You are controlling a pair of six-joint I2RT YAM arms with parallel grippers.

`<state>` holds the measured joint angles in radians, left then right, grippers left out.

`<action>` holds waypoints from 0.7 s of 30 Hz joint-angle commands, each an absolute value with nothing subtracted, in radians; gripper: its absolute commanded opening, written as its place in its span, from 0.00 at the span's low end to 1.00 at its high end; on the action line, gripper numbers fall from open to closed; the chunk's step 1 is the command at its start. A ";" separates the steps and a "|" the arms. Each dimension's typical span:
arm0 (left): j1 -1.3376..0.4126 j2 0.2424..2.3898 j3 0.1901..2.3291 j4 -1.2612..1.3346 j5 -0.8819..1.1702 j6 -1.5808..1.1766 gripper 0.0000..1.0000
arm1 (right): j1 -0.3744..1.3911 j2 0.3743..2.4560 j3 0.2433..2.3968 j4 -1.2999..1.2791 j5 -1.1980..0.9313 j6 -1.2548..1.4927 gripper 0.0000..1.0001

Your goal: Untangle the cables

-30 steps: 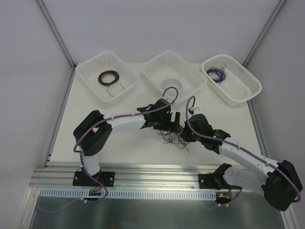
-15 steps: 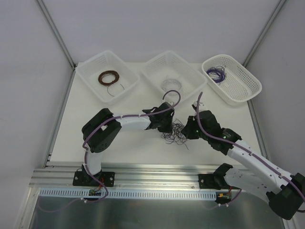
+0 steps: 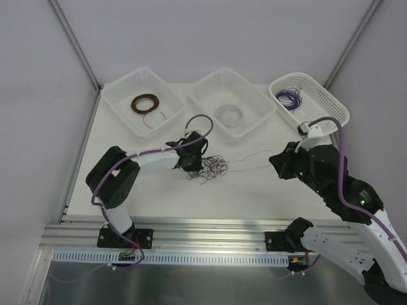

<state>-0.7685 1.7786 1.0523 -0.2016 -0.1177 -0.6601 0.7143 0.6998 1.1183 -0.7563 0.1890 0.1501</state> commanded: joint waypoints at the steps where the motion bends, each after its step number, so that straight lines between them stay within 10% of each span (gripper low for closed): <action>1: -0.698 1.656 0.990 -0.325 -0.224 -0.606 0.00 | 0.709 0.667 1.206 -0.890 0.294 0.089 0.01; 21: -0.420 1.439 0.801 -0.436 -0.336 -0.532 0.00 | 0.707 0.569 1.514 -0.968 0.416 0.005 0.01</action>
